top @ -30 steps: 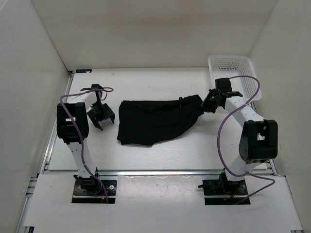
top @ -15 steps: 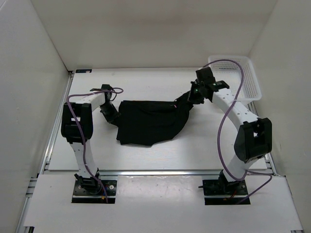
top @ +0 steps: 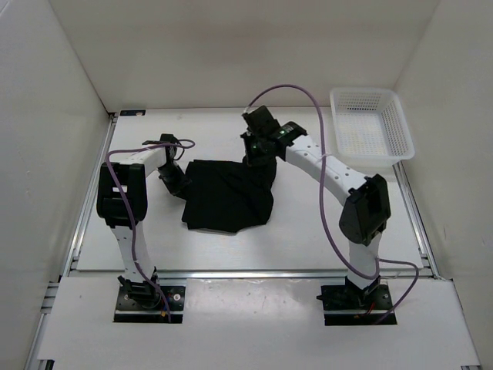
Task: Fold and stack the shorts
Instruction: Fold the shorts
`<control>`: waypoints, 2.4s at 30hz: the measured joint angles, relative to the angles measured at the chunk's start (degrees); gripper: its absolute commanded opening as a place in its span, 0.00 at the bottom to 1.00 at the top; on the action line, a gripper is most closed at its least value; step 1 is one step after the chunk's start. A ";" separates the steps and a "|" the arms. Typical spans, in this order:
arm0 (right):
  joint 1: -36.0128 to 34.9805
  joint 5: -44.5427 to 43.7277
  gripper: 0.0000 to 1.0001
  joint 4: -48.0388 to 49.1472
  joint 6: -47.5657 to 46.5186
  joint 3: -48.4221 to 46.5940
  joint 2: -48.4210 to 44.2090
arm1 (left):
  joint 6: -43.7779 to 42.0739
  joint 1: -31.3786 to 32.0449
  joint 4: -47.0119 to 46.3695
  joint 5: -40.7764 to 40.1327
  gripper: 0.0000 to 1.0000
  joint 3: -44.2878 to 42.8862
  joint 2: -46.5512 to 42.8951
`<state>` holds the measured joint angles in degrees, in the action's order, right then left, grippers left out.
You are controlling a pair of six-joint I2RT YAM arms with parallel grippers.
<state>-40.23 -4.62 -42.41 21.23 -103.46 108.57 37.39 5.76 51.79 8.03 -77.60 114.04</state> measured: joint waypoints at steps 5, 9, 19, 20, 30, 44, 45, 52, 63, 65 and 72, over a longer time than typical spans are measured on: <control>-4.59 -1.11 0.00 -2.05 -0.90 -6.40 5.70 | 0.07 0.00 0.00 0.02 0.10 0.00 0.00; -7.67 -1.66 0.00 -3.89 -1.53 -12.35 9.92 | 0.11 0.00 0.00 0.04 0.10 0.00 0.00; -13.55 1.99 0.64 -5.29 -4.00 -25.03 19.28 | 0.24 0.00 -0.17 0.15 0.10 0.11 0.00; -13.88 3.19 0.97 -5.20 -4.07 -25.03 19.28 | 0.33 0.00 -0.20 0.15 0.18 0.13 0.00; -6.64 8.28 0.92 7.91 -4.48 6.23 -7.02 | -1.73 -3.69 3.65 -0.07 0.53 -2.67 -0.87; 0.00 6.69 0.86 12.22 1.95 29.66 -15.96 | -9.55 9.05 9.31 -9.09 0.99 -19.69 -8.13; 0.00 6.49 0.86 12.28 2.19 29.66 -15.96 | -10.01 10.84 9.35 -8.87 0.99 -20.35 -6.45; 0.44 5.86 0.87 12.35 2.34 29.66 -15.96 | -12.15 11.80 9.42 -8.31 0.99 -20.79 6.14; 1.64 5.53 0.87 12.33 2.34 29.66 -15.96 | -15.15 10.69 8.37 -3.34 0.88 -19.80 8.20; 1.64 5.42 0.87 12.33 2.34 29.66 -15.96 | -15.67 10.69 8.24 -2.36 0.90 -19.26 8.26; 1.64 5.40 0.87 12.22 2.34 29.66 -15.96 | -16.70 9.53 7.96 1.16 0.49 -17.49 8.48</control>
<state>-38.59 0.78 -30.20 23.57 -73.80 92.62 20.69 15.29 59.75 9.19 -95.09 122.52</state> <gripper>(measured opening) 0.868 0.606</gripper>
